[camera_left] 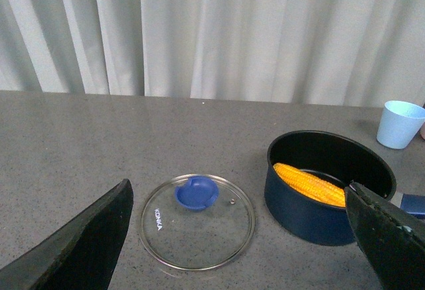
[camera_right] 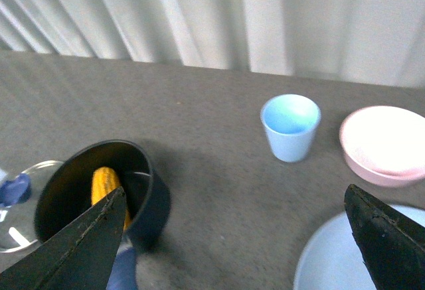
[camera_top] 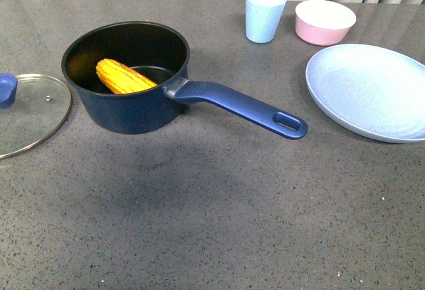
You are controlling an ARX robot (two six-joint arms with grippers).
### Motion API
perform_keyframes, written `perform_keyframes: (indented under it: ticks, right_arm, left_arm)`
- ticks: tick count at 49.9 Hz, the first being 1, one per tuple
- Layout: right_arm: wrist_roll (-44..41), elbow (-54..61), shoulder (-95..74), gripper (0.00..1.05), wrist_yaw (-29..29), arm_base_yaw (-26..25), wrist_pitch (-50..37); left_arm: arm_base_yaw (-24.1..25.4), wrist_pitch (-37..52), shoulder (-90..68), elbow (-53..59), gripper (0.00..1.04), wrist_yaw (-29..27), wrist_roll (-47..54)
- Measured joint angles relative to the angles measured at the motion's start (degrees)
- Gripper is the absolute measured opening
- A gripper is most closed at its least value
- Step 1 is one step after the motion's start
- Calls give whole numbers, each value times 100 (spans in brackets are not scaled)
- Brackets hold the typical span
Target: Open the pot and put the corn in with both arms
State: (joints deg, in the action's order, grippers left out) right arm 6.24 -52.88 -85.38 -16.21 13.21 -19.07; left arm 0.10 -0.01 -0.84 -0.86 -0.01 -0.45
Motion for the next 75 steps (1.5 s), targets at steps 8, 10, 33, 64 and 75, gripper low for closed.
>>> perform_keyframes:
  ticks: [8, 10, 33, 64, 75]
  right_arm:
    - [-146, 1047, 601, 87, 1285, -284, -1110]
    - [-352, 1521, 723, 76, 2157, -269, -1919]
    - [-601, 3779, 2321, 2, 2122, -776, -2730]
    - [-608, 5058, 4583, 2, 1620, -1305, -1788]
    - [-608, 5154, 5191, 2, 1617, -1309, -1370]
  left_arm:
    - [0, 0, 0, 0, 96, 2, 0]
    - [0, 0, 0, 0, 96, 2, 0]
    - [0, 0, 0, 0, 96, 0, 0]
    - [0, 0, 0, 0, 96, 0, 0]
    - [0, 0, 0, 0, 96, 0, 0]
